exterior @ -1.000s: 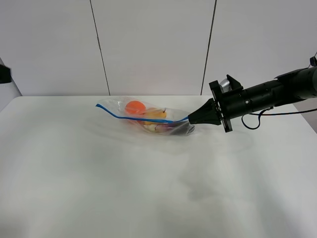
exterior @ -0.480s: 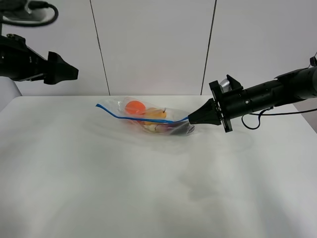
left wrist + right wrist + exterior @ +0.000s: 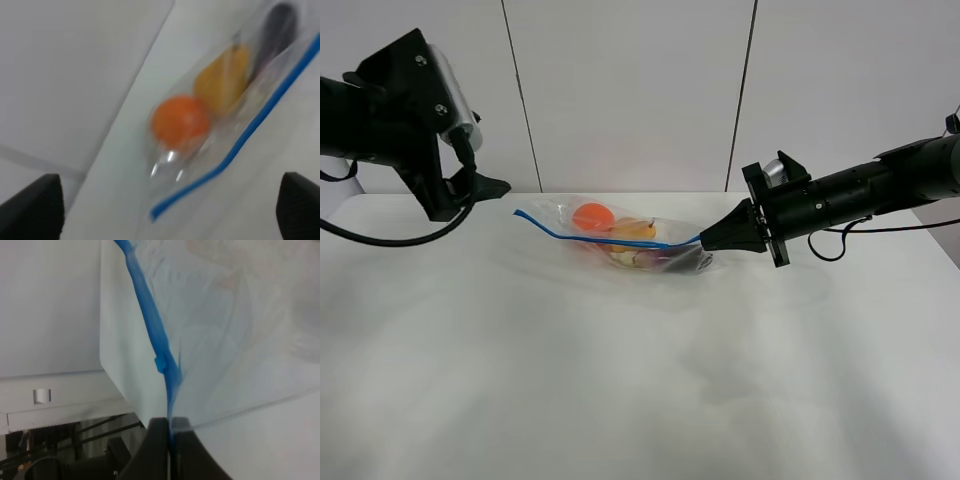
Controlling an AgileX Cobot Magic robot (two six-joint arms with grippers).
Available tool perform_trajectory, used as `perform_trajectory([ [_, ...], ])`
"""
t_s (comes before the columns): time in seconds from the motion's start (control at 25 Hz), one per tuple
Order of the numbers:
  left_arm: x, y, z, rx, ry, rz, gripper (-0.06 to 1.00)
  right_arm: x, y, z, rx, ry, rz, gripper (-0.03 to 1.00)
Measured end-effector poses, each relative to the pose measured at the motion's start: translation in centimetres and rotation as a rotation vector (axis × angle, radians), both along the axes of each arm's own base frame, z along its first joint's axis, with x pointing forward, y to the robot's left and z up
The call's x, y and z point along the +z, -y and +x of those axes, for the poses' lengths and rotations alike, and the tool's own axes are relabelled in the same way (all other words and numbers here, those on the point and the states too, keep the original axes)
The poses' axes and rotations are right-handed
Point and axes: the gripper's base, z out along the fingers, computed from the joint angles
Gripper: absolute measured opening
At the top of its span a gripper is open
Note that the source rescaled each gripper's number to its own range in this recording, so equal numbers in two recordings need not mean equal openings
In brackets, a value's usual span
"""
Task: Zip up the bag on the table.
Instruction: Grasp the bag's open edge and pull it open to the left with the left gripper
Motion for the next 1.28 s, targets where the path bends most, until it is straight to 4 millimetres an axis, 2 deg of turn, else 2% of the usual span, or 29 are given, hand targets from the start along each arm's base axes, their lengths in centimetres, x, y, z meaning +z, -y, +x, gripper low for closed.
perform_trajectory([
  [0.28,0.1,4.9,-1.7,-0.193,0.040,0.018,1.00,0.0,0.0,0.0,0.000,0.000,0.000,0.00],
  [0.48,-0.9,7.9,-2.0,-0.258,0.044,0.029,1.00,0.0,0.0,0.0,0.000,0.000,0.000,0.00],
  [0.76,-4.0,11.5,-0.9,-0.248,0.074,0.068,1.00,0.0,0.0,0.0,-0.001,0.000,-0.001,0.00],
  [1.12,-10.4,15.1,-0.1,-0.276,-0.018,0.155,1.00,0.0,0.0,0.0,-0.001,0.000,-0.001,0.00],
  [1.28,-12.1,16.5,-0.2,-0.269,0.007,0.185,1.00,0.0,0.0,0.0,-0.002,0.001,-0.002,0.00],
])
